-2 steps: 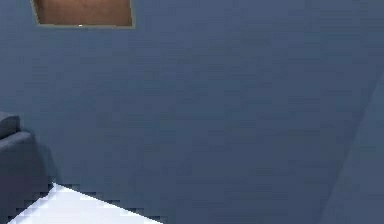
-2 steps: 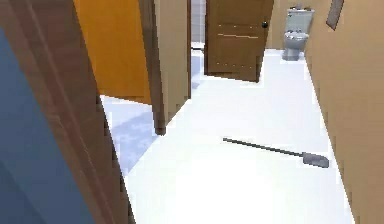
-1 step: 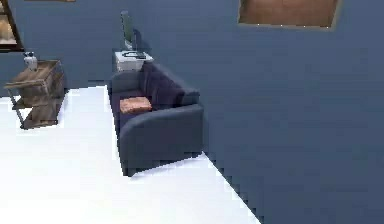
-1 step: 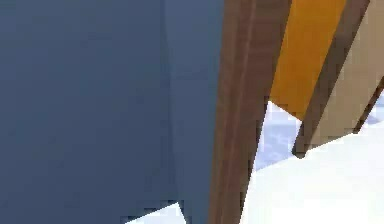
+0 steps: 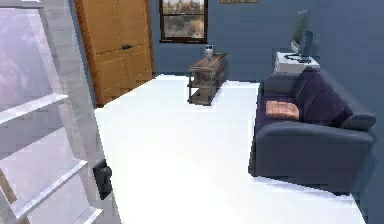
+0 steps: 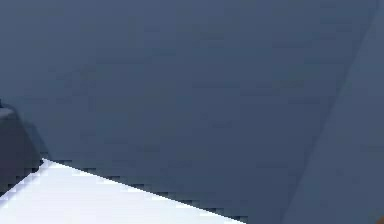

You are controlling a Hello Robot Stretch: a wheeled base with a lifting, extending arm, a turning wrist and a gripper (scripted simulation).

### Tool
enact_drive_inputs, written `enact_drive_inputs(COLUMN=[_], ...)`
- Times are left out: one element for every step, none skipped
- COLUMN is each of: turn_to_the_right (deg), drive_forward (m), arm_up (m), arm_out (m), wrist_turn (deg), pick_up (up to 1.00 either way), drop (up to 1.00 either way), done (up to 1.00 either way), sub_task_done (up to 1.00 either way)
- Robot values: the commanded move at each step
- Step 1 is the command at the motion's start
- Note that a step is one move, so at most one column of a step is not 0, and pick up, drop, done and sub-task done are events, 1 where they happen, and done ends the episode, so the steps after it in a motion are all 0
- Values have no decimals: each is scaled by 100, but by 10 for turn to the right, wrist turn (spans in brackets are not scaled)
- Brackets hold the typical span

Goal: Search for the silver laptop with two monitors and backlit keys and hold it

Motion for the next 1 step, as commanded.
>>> enact_drive_inputs(turn_to_the_right=[0], drive_forward=[90], arm_up=[0], arm_out=[0], wrist_turn=[0], pick_up=[0], drop=[0], done=[0], sub_task_done=[0])
